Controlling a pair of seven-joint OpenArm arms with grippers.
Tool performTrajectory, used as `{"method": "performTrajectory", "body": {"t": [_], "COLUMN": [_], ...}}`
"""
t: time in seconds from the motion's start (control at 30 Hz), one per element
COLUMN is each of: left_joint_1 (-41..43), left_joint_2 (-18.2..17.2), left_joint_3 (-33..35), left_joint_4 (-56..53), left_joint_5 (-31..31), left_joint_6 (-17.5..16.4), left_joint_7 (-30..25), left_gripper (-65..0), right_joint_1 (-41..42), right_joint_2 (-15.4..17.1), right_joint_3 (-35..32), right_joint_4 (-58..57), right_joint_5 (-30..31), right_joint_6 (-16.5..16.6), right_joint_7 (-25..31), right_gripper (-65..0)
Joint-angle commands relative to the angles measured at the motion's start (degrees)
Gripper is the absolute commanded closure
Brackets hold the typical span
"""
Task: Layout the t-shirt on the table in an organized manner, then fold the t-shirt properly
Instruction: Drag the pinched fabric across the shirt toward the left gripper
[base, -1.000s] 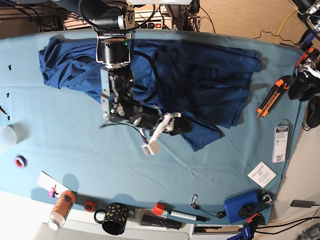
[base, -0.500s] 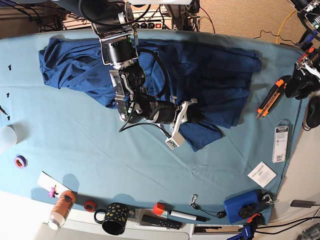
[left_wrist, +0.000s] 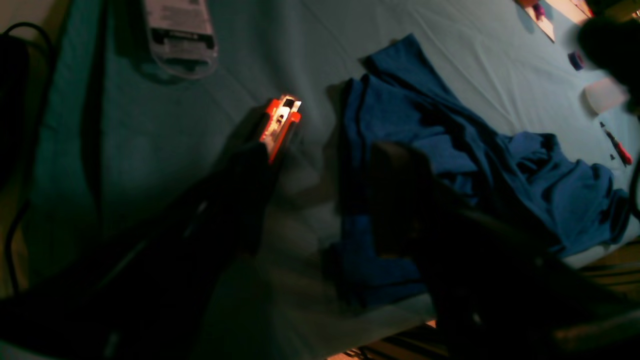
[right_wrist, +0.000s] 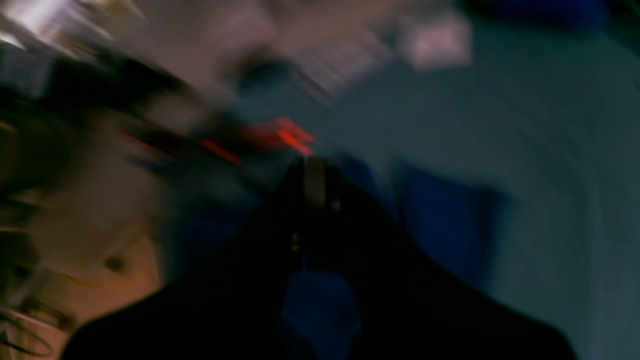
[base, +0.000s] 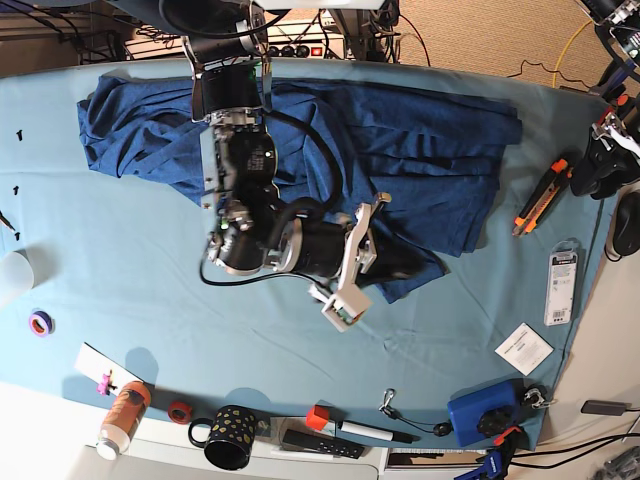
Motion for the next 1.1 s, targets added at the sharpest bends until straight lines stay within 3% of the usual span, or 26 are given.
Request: {"method": "performTrajectory", "body": {"t": [0.0, 0.03, 0.13, 0.17, 0.27, 0.37, 0.47, 0.7, 0.8, 0.87, 0.93, 1.07], "left_joint_1": [-0.2, -0.3, -0.2, -0.2, -0.2, -0.1, -0.1, -0.1, -0.1, -0.1, -0.1, -0.1], "left_joint_2": [-1.1, -1.1, -1.1, -1.1, -1.1, -1.1, -1.1, -1.1, -1.1, -1.1, -1.1, -1.1], "left_joint_3": [-0.4, -0.4, -0.4, -0.4, -0.4, -0.4, -0.4, -0.4, -0.4, -0.4, -0.4, -0.4], "left_joint_4": [0.9, 0.9, 0.9, 0.9, 0.9, 0.9, 0.9, 0.9, 0.9, 0.9, 0.9, 0.9], "left_joint_5": [-1.7, -1.7, -1.7, -1.7, -1.7, -1.7, -1.8, -2.7, -2.7, -2.7, -2.7, -2.7], "left_joint_6": [-0.3, -0.3, -0.3, -0.3, -0.3, -0.3, -0.3, -0.3, -0.3, -0.3, -0.3, -0.3], "left_joint_7": [-0.8, -0.9, -0.8, -0.8, -0.8, -0.7, -0.4, 0.2, 0.2, 0.2, 0.2, 0.2], "left_gripper": [-30.6, -30.6, -30.6, -30.6, -30.6, -30.6, -30.6, -30.6, -30.6, -30.6, -30.6, -30.6], "right_joint_1": [1.3, 1.3, 1.3, 1.3, 1.6, 2.9, 4.3, 4.6, 4.6, 4.6, 4.6, 4.8], "right_joint_2": [-0.3, -0.1, 0.9, 1.0, 1.0, 0.8, 0.0, -0.5, -0.5, -0.5, -0.5, -0.4], "right_joint_3": [0.0, 0.0, 0.0, 0.0, 0.0, 0.0, 0.0, -0.2, -0.2, -0.2, -0.2, -0.1], "right_joint_4": [0.0, -0.8, -4.7, -6.3, -12.5, -21.0, -27.3, -28.6, -28.6, -28.6, -28.6, -28.3], "right_joint_5": [-2.8, -7.0, -13.7, -15.1, -17.5, -17.5, -16.3, -6.1, -5.2, -5.2, -5.2, -5.2], "right_joint_6": [-1.6, -2.5, -6.3, -9.0, -14.6, -16.9, -16.8, -13.0, -12.8, -12.8, -12.8, -12.7], "right_joint_7": [2.8, 5.3, 14.9, 17.8, 21.6, 23.0, 23.3, 20.3, 19.4, 18.7, 18.3, 18.1], "right_gripper": [0.0, -3.9, -28.8, -32.8, -34.2, -34.2, -34.2, -34.1, -33.1, -21.1, -1.0, 0.0]}}
